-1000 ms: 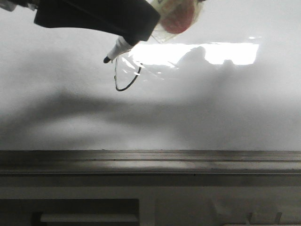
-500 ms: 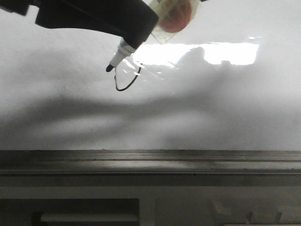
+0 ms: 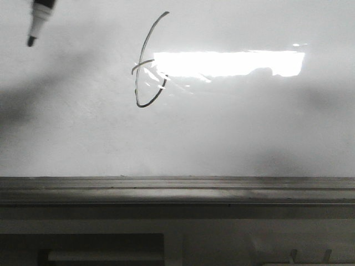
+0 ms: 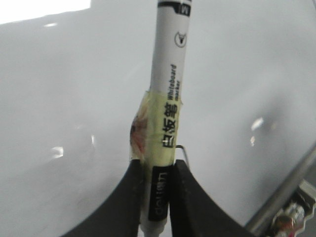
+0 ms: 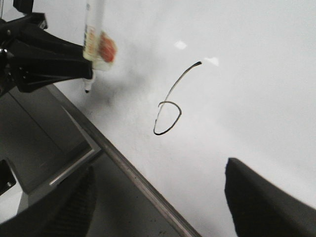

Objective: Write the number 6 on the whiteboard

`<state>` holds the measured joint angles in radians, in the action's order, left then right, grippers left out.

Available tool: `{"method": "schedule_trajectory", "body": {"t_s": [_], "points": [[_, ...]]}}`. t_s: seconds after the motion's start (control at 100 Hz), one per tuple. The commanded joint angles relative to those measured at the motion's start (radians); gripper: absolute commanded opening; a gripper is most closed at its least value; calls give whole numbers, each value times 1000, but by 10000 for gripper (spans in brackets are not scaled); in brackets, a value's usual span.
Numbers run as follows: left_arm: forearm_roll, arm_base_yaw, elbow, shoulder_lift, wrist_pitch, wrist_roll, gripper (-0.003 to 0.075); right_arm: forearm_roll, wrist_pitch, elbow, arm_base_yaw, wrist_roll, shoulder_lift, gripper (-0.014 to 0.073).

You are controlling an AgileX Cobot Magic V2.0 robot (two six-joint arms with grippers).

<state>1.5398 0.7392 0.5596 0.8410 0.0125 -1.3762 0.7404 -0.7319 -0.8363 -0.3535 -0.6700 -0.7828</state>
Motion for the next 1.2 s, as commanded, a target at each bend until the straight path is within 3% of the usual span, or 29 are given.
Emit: {"method": "schedule_trajectory", "body": {"t_s": [0.0,0.15,0.65,1.02,1.09,1.19], "points": [[157,0,-25,-77,125,15,-20,29,74,4,22,-15,49,489],[246,0,-65,-99,203,15,-20,57,102,30,22,-15,71,489],[193,0,27,158,201,16,-20,90,87,30,22,-15,67,489],[189,0,35,173,234,14,-14,88,77,30,22,-15,67,489],[189,0,35,173,229,5,28,88,77,31,22,-15,67,489],[189,0,35,171,229,5,169,88,77,31,22,-15,67,489]]}}
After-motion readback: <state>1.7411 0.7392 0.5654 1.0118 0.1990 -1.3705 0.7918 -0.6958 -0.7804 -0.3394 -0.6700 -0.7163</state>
